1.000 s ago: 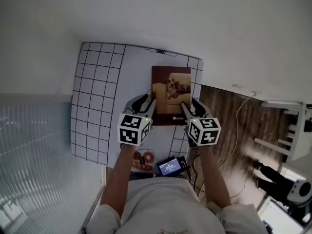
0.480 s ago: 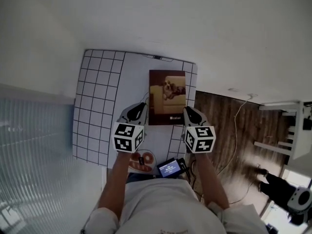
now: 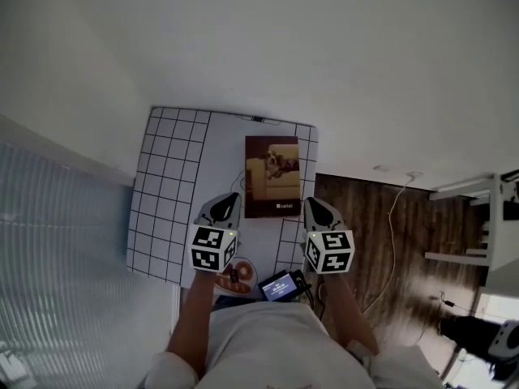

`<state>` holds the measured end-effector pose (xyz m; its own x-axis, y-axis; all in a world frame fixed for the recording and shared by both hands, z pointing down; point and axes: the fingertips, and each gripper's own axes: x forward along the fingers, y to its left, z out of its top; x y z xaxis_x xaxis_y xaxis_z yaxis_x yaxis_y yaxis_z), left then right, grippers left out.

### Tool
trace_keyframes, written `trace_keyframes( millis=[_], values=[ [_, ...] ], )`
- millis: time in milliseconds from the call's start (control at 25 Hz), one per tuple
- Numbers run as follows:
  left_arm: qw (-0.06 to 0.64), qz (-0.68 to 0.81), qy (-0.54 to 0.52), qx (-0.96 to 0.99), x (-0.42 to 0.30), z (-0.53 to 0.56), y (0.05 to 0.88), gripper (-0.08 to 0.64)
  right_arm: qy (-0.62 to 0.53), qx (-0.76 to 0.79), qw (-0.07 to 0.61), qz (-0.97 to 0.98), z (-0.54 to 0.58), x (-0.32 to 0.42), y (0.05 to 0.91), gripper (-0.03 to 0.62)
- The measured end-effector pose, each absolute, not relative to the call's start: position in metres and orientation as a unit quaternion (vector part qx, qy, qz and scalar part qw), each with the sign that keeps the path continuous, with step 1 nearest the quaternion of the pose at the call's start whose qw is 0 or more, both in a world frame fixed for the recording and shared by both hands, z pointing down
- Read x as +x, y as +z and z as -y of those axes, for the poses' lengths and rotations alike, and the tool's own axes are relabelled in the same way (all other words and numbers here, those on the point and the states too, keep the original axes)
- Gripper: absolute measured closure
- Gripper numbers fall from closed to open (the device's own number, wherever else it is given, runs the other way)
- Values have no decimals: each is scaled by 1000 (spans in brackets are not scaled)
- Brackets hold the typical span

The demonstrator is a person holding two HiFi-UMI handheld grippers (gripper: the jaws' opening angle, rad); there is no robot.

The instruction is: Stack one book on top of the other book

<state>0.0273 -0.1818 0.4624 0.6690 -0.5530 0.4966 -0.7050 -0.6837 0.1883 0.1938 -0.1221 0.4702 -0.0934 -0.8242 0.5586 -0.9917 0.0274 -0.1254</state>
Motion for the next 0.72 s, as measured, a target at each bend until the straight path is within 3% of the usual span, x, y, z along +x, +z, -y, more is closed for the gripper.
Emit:
trace_keyframes(
  millis=[720],
  values=[
    [51, 411, 93, 906, 17, 153, 335, 552, 156, 658, 69, 734, 104, 187, 372, 584]
  ],
)
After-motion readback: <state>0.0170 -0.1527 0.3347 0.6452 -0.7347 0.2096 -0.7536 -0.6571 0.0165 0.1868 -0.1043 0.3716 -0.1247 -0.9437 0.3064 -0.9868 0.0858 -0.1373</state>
